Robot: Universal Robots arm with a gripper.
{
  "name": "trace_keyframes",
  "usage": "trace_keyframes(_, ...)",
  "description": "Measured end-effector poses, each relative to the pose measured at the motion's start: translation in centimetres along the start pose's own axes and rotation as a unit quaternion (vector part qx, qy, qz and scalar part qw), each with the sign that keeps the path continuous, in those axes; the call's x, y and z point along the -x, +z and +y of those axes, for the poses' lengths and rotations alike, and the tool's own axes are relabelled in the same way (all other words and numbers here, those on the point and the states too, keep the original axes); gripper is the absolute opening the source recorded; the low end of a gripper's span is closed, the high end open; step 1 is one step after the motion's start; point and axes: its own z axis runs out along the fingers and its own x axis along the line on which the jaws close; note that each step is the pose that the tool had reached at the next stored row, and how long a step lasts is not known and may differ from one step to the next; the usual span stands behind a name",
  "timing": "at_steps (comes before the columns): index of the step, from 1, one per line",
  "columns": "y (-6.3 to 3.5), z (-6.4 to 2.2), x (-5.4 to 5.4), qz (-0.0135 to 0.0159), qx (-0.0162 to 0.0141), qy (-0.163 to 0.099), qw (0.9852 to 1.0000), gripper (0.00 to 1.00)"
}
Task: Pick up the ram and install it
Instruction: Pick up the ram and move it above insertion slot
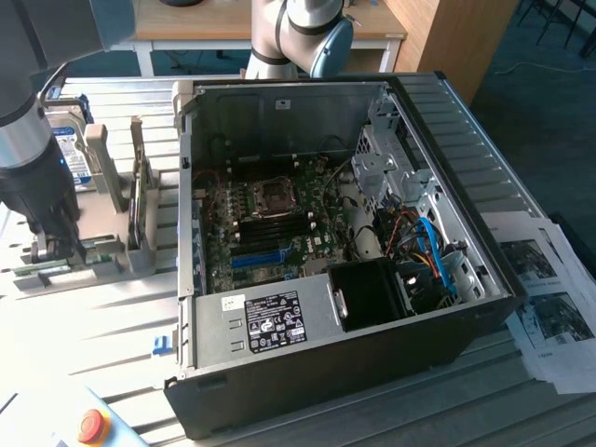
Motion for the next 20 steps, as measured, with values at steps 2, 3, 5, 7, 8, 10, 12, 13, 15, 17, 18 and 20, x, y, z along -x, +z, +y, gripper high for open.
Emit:
trace_keyframes(2,-0.2,0.0,0.0,0.0,0.0,0.0,1.0,0.12)
trace_keyframes(3,-0.3,0.0,0.0,0.0,0.0,0.0,1.0,0.12)
trace_keyframes(5,-0.48,0.0,0.0,0.0,0.0,0.0,1.0,0.12)
trace_keyframes(7,-0.69,0.0,0.0,0.0,0.0,0.0,1.0,0.12)
trace_keyframes(8,-0.8,0.0,0.0,0.0,0.0,0.0,1.0,0.12)
trace_keyframes(10,-1.0,0.0,0.0,0.0,0.0,0.0,1.0,0.12)
trace_keyframes(12,-1.21,0.0,0.0,0.0,0.0,0.0,1.0,0.12)
trace_keyframes(13,-1.31,0.01,0.0,0.0,0.0,0.0,1.0,0.12)
trace_keyframes(15,-1.48,0.01,0.0,0.0,0.0,0.0,1.0,0.12)
trace_keyframes(17,-1.66,0.01,0.0,0.0,0.0,0.0,1.0,0.12)
trace_keyframes(18,-1.74,0.01,0.0,0.0,-0.0001,0.0,1.0,0.12)
trace_keyframes(20,-1.91,0.01,0.0,0.0,0.0,0.0,1.0,0.12)
